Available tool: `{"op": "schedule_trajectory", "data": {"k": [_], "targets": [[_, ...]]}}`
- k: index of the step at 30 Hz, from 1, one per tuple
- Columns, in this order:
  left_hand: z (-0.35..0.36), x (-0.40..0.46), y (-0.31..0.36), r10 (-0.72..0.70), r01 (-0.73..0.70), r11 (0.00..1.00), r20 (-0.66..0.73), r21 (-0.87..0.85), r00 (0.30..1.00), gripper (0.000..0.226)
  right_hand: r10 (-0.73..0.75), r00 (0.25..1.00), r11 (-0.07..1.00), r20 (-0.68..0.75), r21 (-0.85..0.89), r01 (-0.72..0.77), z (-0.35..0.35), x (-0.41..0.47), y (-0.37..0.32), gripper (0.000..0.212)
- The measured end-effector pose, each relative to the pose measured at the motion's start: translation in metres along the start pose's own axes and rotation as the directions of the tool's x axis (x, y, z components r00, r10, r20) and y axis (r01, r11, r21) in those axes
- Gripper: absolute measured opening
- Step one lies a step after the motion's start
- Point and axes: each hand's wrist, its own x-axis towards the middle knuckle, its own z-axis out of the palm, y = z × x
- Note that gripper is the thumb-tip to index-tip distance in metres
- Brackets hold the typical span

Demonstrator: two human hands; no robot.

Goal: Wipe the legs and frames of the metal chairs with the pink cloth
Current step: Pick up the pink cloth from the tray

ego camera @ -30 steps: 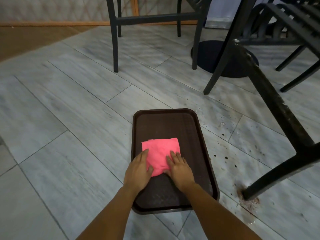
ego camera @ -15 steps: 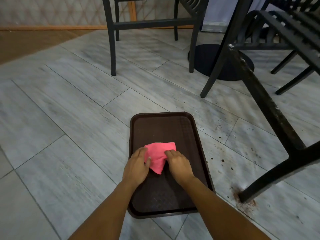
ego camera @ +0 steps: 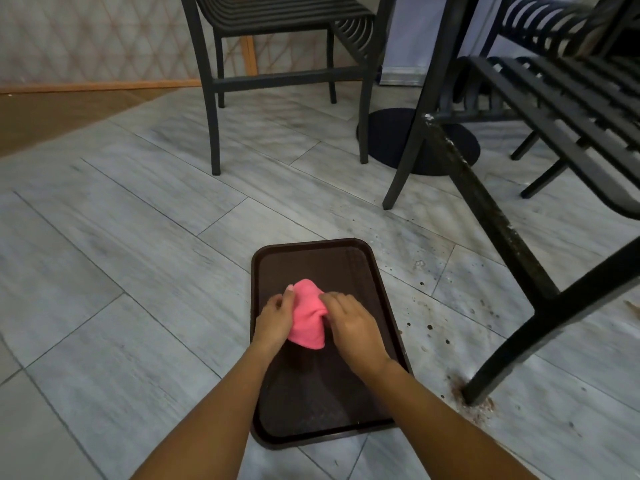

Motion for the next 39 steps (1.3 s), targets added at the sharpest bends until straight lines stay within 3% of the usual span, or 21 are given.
{"op": "schedule_trajectory", "data": {"k": [3, 6, 10, 12, 15, 23, 29, 32, 36, 39], "targets": [[0.002, -0.009, 0.023, 0.027, -0.024, 0.995, 0.029, -0.095, 0.999, 0.047, -0.054, 0.998, 0.998, -0.04, -0.022, 0.053, -0.011, -0.007, -0.001, 0.028], [0.004, -0.018, 0.039, 0.089, -0.089, 0.993, 0.003, -0.075, 0.996, 0.032, -0.064, 0.997, 0.998, -0.047, -0.011, 0.063, -0.021, -0.015, 0.001, 0.04], [0.004, -0.034, 0.058, 0.215, -0.216, 0.976, -0.028, 0.001, 0.976, 0.03, -0.042, 0.995, 0.999, 0.092, -0.002, 0.042, -0.038, -0.026, 0.005, 0.046], [0.007, -0.046, 0.069, 0.289, -0.288, 0.956, -0.011, 0.046, 0.957, 0.031, 0.032, 0.977, 0.999, 0.211, -0.015, -0.03, -0.052, -0.031, 0.002, 0.06], [0.012, -0.066, 0.087, 0.383, -0.386, 0.917, 0.044, 0.105, 0.923, 0.033, 0.215, 0.943, 0.968, 0.253, 0.075, -0.241, -0.075, -0.033, -0.004, 0.078], [0.028, -0.132, 0.149, 0.594, -0.596, 0.803, 0.095, -0.016, 0.799, 0.019, 0.427, 0.903, 0.843, -0.05, 0.383, -0.378, -0.14, -0.021, -0.03, 0.071], [0.039, -0.189, 0.195, 0.715, -0.705, 0.698, 0.078, -0.125, 0.694, 0.021, 0.479, 0.795, 0.834, -0.371, 0.474, -0.282, -0.197, -0.019, -0.044, 0.064], [0.041, -0.209, 0.212, 0.802, -0.788, 0.596, 0.065, -0.154, 0.593, 0.027, 0.439, 0.736, 0.858, -0.516, 0.483, -0.174, -0.223, -0.017, -0.044, 0.057], [0.043, -0.228, 0.229, 0.864, -0.855, 0.503, 0.068, -0.129, 0.499, 0.039, 0.402, 0.691, 0.871, -0.6, 0.483, -0.088, -0.254, -0.025, -0.042, 0.057], [0.045, -0.243, 0.242, 0.901, -0.891, 0.434, 0.043, -0.131, 0.432, 0.038, 0.381, 0.701, 0.876, -0.603, 0.477, -0.065, -0.275, -0.033, -0.037, 0.049]]}}
